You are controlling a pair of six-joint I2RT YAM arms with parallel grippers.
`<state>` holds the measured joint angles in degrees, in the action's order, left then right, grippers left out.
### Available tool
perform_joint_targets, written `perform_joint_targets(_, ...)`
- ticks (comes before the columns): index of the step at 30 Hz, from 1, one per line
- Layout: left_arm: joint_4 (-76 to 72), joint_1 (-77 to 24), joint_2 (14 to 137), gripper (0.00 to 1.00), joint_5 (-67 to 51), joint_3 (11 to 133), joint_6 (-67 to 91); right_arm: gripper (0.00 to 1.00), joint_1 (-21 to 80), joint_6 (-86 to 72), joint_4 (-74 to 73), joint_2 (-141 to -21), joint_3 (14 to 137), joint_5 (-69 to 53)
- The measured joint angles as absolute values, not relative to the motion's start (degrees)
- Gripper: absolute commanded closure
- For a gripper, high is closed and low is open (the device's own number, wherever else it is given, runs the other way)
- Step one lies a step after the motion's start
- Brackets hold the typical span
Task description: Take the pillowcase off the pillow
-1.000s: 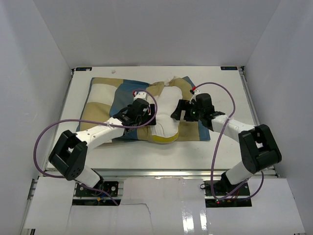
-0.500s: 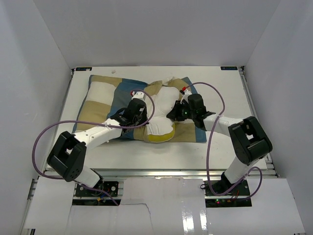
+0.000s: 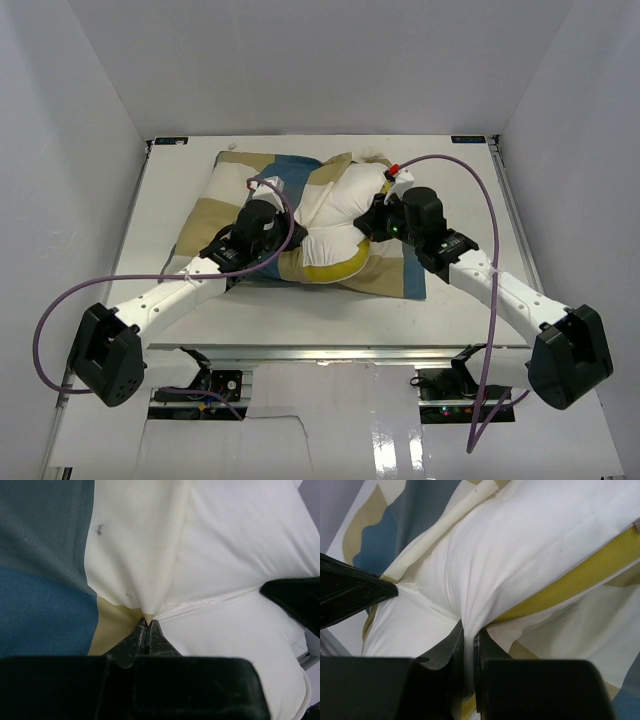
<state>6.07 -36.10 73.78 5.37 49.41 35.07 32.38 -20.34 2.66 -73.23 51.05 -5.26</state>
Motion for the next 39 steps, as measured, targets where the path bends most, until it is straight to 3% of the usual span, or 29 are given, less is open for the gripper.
perform_joint_targets(8, 8.1, -36.3, 67.4, 1.00, 2.5, 49.5, 37.3, 0.92, 32.3, -22.1, 1.8, -64.5, 46.9, -3.7)
perform_joint_targets(19, 6.1, -36.3, 56.4, 1.00, 1.6, 40.9, 43.0, 0.92, 25.3, -25.8, -2.9, -65.8, 51.2, -15.9)
perform_joint_targets(22, 5.5, -36.3, 56.1, 0.91, 1.0, 40.0, 43.6, 0.92, 23.6, -26.3, -4.9, -67.2, 52.7, -18.9)
perform_joint_targets(26, 11.1, -33.8, 53.0, 0.88, 5.7, 37.3, 41.4, 0.92, 18.1, -24.4, -6.9, -67.7, 53.1, -13.9)
perform_joint_targets(27, 12.4, -32.9, 52.3, 0.76, 5.8, 36.3, 41.2, 0.92, 16.3, -24.1, -7.1, -67.7, 53.1, -12.4)
perform_joint_targets(28, 13.1, -32.7, 51.9, 0.73, 5.4, 35.7, 40.9, 0.92, 15.0, -23.7, -7.2, -67.6, 53.1, -11.2)
perform_joint_targets(29, 14.1, -32.7, 51.7, 0.76, 5.0, 35.4, 40.2, 0.92, 14.3, -23.4, -7.1, -67.6, 53.2, -9.8)
perform_joint_targets(30, 14.6, -32.7, 51.3, 1.00, 3.9, 35.0, 40.0, 0.92, 14.0, -23.0, -7.2, -67.6, 53.2, -8.4)
perform_joint_targets(36, 14.9, -32.4, 50.7, 1.00, -1.0, 34.1, 38.8, 0.92, 13.2, -21.8, -7.2, -67.2, 53.2, -5.7)
perform_joint_targets(37, 15.2, -32.4, 50.7, 0.95, -0.5, 34.1, 38.9, 0.92, 13.2, -21.7, -7.2, -67.1, 53.2, -5.8)
perform_joint_targets(38, 15.7, -32.4, 50.7, 0.72, 0.5, 34.1, 38.9, 0.92, 13.2, -21.5, -7.2, -66.9, 53.2, -6.4)
perform_joint_targets(39, 16.2, -32.4, 50.7, 0.57, 1.3, 34.1, 38.6, 0.92, 13.2, -21.4, -7.2, -66.8, 53.3, -7.1)
